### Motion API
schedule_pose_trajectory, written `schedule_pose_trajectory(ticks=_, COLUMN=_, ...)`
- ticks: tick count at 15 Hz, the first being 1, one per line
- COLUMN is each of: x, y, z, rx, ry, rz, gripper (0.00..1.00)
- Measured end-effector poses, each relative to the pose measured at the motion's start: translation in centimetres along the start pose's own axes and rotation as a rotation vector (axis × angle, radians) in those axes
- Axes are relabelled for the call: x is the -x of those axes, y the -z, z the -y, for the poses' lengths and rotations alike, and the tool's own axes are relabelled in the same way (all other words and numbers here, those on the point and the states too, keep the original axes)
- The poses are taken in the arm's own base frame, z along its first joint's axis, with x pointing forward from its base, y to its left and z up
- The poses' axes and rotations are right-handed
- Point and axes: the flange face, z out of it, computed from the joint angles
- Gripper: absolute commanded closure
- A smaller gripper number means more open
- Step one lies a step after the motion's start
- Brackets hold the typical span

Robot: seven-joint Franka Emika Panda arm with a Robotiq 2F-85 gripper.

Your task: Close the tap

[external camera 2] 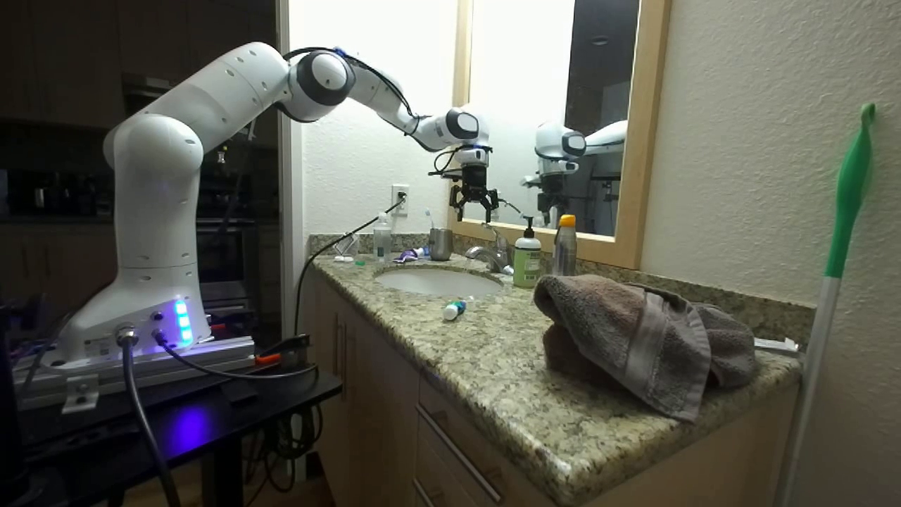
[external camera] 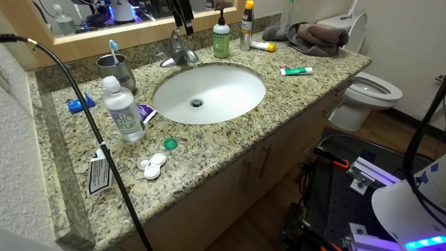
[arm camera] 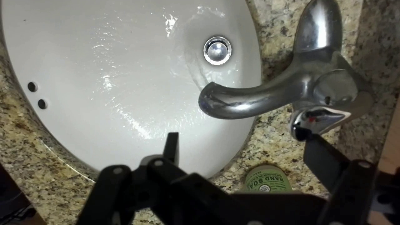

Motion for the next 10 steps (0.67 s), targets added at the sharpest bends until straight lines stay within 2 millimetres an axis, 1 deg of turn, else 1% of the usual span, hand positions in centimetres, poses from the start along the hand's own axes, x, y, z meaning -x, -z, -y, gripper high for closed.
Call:
schedule_pose_trajectory(ticks=7, x=-0.26, y=0.07, z=0.09, rx=0.007, ry=-0.004, rz=-0.005, gripper=0.0)
schedule_pose_trajectory(ticks=10, x=0.17, y=0.31, z=0.11, rx=-0.008, ry=0.002, rz=-0.002, gripper=0.0)
